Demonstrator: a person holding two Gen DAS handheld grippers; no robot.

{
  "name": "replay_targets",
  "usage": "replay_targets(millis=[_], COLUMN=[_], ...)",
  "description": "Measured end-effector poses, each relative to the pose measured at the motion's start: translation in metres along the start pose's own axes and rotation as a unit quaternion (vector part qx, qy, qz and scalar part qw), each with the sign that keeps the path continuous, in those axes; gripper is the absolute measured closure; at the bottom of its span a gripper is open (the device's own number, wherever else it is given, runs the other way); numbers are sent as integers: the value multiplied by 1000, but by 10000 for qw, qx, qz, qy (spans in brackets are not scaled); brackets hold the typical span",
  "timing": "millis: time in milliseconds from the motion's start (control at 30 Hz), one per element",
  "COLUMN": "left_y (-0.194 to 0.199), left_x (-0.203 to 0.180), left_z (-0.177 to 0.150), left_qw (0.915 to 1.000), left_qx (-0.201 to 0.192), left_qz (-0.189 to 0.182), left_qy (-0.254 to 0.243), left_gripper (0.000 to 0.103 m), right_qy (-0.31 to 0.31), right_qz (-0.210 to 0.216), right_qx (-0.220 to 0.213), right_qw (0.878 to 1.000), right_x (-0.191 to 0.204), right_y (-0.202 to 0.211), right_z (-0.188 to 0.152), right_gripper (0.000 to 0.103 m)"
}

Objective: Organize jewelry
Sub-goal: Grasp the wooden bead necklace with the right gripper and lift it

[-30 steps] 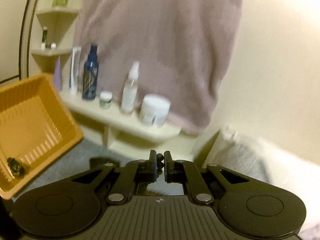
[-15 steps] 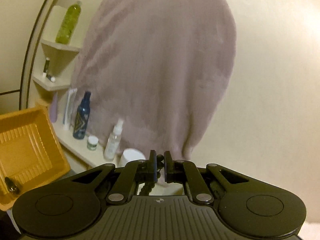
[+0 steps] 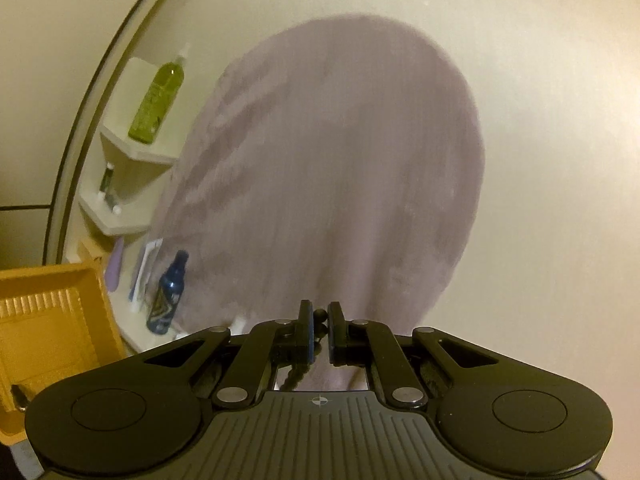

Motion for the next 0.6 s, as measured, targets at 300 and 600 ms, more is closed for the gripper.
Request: replay_targets(millis=[300, 600], left_y=[0, 0], left_x=[0, 0], left_z=[1, 1], left_qw=[10000, 10000], left_qx=[4, 7], left_qz=[-7, -17], left_qy=[-18, -12], left_gripper=[96, 97], right_qy=[329, 501], right_qz=[196, 754], right_qx=[-318, -748], right_qw=[9988, 9931], right_x=[4, 23], right_y=[13, 13], right_z=[42, 99], right_gripper=[96, 97])
Point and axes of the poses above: each gripper's, at about its wrist camera, not at the fingertips, and y roughly against the way its jaws point, x to its left, z to its top, the point moved 1 cm from there along -y, roughly the way its jaws point, and after that the axes turned 13 degrees about -y, right-handed, at the moved point
